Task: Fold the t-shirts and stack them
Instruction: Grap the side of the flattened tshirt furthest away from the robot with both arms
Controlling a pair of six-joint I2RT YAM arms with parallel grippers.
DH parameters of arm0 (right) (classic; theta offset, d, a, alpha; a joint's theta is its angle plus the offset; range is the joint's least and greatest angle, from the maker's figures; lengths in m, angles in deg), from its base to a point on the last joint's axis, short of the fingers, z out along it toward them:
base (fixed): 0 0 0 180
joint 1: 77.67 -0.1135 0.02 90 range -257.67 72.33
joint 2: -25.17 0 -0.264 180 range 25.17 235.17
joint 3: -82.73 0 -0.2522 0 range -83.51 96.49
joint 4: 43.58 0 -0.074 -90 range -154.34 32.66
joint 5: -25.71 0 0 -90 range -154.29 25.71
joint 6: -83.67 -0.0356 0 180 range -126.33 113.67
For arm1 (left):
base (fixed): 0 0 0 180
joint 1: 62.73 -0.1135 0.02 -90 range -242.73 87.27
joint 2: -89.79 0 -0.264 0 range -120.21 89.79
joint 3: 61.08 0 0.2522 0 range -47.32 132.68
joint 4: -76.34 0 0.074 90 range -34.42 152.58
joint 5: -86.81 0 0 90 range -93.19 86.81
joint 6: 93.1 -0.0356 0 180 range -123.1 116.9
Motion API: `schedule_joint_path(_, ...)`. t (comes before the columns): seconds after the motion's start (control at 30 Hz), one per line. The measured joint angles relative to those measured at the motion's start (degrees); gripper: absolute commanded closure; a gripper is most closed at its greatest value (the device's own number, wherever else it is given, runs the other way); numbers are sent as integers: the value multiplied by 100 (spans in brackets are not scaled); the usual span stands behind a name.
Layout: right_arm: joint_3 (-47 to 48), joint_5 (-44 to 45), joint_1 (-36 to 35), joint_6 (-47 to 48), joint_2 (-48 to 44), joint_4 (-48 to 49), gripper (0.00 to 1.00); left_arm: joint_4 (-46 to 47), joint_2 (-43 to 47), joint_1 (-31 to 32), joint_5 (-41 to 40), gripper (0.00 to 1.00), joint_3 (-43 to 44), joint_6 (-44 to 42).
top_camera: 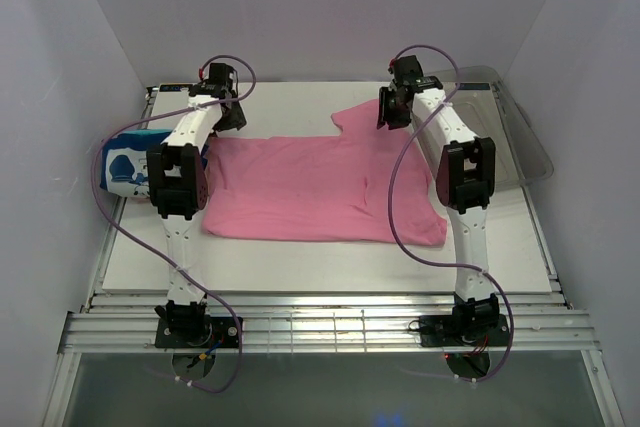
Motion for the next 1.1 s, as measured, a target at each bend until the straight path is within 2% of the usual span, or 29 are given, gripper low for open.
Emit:
schedule_joint_path(0.2,33,-402,15,-94,627,72,52,-22,-208,-114,-4,24,-42,39)
schedule_joint_path(0.37,31,-450,20,-138,638,247,51,-17,-245,-197,15,22,-50,48)
schedule_joint_path(0.67,118,157,15,-146,708,293,50,24,-675,-264,109,21,120,120)
schedule_joint_path(1.1,118,1027,37,-166,708,306,50,55,-721,-267,507,22,262,251)
